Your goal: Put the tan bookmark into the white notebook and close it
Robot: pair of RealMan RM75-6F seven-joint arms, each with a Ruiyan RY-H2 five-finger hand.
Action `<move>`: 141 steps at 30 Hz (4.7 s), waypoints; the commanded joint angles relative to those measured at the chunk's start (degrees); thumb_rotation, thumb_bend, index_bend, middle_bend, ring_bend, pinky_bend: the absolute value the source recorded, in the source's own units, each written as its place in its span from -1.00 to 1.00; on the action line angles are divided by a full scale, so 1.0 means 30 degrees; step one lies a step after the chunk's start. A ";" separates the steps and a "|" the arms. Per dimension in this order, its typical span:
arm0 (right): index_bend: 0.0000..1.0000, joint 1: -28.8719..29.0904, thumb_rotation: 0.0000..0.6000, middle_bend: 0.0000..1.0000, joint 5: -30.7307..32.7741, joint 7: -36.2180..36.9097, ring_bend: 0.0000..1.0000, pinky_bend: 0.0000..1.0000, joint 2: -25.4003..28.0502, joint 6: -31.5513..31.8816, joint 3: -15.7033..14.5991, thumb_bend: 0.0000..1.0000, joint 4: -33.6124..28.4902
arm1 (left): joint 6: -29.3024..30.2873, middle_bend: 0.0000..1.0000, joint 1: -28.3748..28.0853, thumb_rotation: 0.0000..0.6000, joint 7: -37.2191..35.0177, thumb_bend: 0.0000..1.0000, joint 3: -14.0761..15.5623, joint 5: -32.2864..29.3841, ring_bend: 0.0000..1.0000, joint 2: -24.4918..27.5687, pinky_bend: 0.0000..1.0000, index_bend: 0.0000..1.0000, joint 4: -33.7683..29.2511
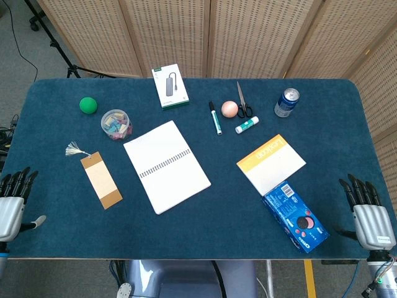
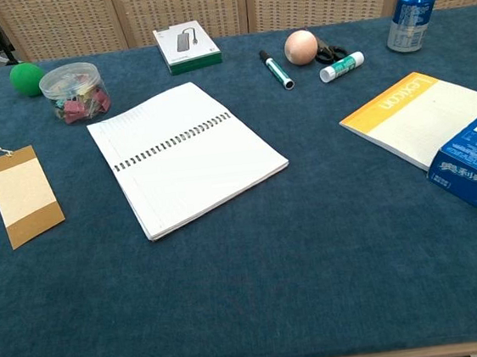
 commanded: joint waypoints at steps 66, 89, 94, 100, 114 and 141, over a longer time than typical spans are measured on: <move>-1.00 0.0145 1.00 -1.00 0.1605 0.0745 -1.00 -1.00 0.0366 -0.0648 0.0614 -1.00 -0.0427 | -1.1716 -1.00 -0.9935 1.00 0.2255 -0.90 0.1115 0.1759 -1.00 -0.3940 -1.00 -0.57 0.7066; -1.00 0.0147 1.00 -1.00 0.1514 0.1279 -1.00 -1.00 0.0599 -0.0757 0.0580 -1.00 -0.0453 | -1.1774 -1.00 -1.0079 1.00 0.2208 -0.68 0.1232 0.0539 -1.00 -0.3932 -1.00 0.22 0.6357; -1.00 0.0137 1.00 -1.00 0.1481 0.1314 -1.00 -1.00 0.0624 -0.0750 0.0558 -1.00 -0.0477 | -1.1645 -1.00 -0.9991 1.00 0.2254 -0.64 0.1314 0.0418 -1.00 -0.3763 -1.00 0.26 0.6293; -1.00 0.0121 1.00 -1.00 0.1464 0.1342 -1.00 -1.00 0.0669 -0.0736 0.0546 -1.00 -0.0521 | -1.1440 -1.00 -0.9940 1.00 0.2042 -0.65 0.1248 0.0233 -1.00 -0.3669 -1.00 0.26 0.6045; -1.00 0.0073 1.00 -1.00 0.1271 0.1914 -1.00 -1.00 0.0936 -0.0744 0.0470 -1.00 -0.0604 | -1.1308 -1.00 -1.1497 1.00 0.4626 -0.60 -0.2754 -0.6976 -1.00 -0.1116 -1.00 0.26 -0.1968; -1.00 0.0050 1.00 -1.00 0.0937 0.4279 -1.00 -1.00 0.1728 -0.1014 0.0386 -1.00 -0.0380 | -0.1859 -1.00 -2.1138 1.00 1.1826 -0.58 -0.9372 -3.1614 -1.00 -0.7635 -1.00 0.27 -0.1662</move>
